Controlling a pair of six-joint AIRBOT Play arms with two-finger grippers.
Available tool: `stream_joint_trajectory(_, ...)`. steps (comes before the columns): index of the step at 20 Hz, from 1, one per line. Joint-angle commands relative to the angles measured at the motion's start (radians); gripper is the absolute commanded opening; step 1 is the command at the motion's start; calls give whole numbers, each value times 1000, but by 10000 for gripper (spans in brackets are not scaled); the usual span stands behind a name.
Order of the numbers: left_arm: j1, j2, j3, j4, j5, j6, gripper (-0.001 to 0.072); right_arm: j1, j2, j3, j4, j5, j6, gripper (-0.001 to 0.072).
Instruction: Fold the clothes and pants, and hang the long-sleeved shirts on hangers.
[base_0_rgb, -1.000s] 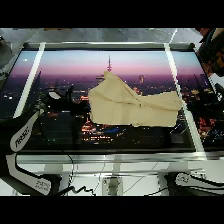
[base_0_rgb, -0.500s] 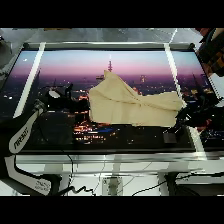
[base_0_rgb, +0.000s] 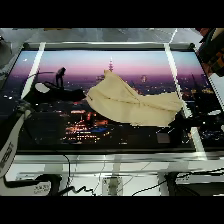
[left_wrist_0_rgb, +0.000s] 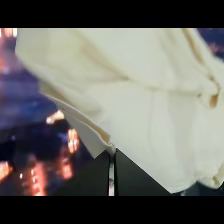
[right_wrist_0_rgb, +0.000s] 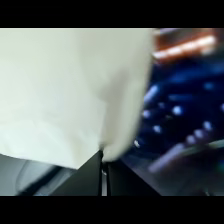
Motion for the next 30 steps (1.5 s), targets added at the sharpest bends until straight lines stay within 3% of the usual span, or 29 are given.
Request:
stream_joint_trajectory(1,2,132,1,1,105,37,12,0,44,-12,307,50,-199,12)
stream_joint_trajectory(5,2,293,1,1,229,102,13,0,202,48,489,105,-257,12)
stream_joint_trajectory(11,2,575,1,1,557,130,13,0,556,279,494,114,-252,13)
stream_joint_trajectory(15,2,784,1,1,710,278,13,0,761,460,494,102,-224,13)
stream_joint_trajectory(19,2,958,-1,1,742,418,13,0,920,602,491,-5,-218,13)
stream_joint_trajectory(24,2,1052,-6,1,741,451,13,0,1019,622,389,-221,-156,12)
stream_joint_trajectory(27,2,1034,-63,0,741,451,13,0,963,621,255,-230,-36,12)
stream_joint_trajectory(30,2,961,-180,0,739,451,13,0,838,621,268,-131,55,11)
